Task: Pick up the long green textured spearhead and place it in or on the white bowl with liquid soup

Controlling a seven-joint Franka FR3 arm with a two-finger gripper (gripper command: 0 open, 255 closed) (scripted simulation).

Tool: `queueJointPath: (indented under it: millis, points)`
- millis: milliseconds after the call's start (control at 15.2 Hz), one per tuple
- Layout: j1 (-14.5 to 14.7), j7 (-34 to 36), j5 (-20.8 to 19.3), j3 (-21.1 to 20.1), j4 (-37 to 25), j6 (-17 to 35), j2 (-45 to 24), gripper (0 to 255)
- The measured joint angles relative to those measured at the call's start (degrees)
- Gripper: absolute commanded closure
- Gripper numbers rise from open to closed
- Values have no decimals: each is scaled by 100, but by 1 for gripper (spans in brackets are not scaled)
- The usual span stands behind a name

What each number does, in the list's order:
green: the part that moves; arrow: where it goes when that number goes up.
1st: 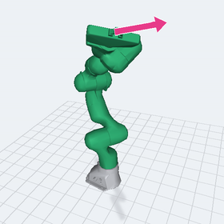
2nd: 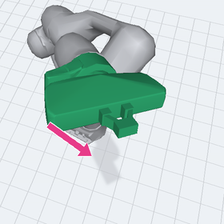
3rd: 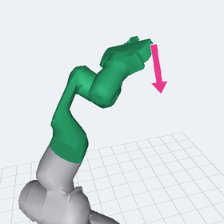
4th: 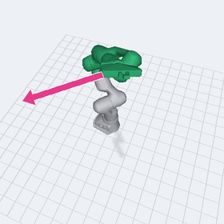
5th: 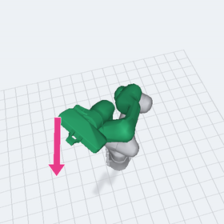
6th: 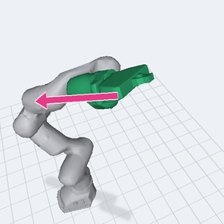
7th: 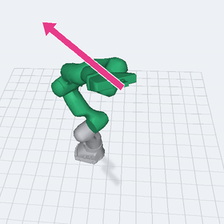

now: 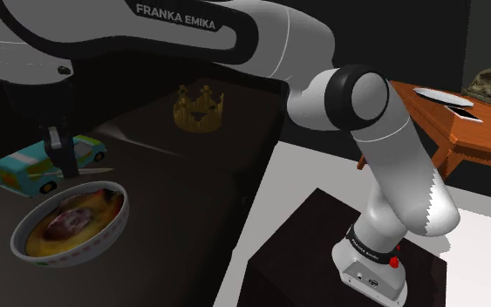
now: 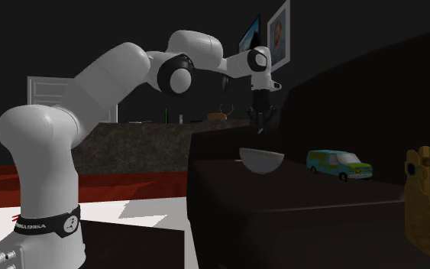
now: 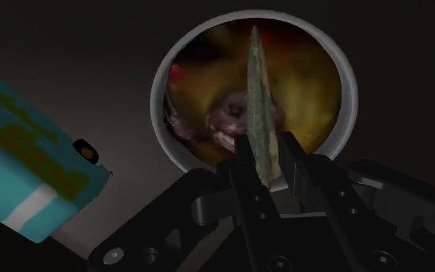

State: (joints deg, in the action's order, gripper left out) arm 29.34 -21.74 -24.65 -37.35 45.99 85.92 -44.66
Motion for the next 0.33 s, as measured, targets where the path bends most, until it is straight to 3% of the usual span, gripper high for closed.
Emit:
queueJointPath:
  millis: [132, 330]
  points:
    - [291, 23, -98, 85, -481, -168, -323, 255]
    - [197, 96, -91, 66, -151, 85, -289, 255]
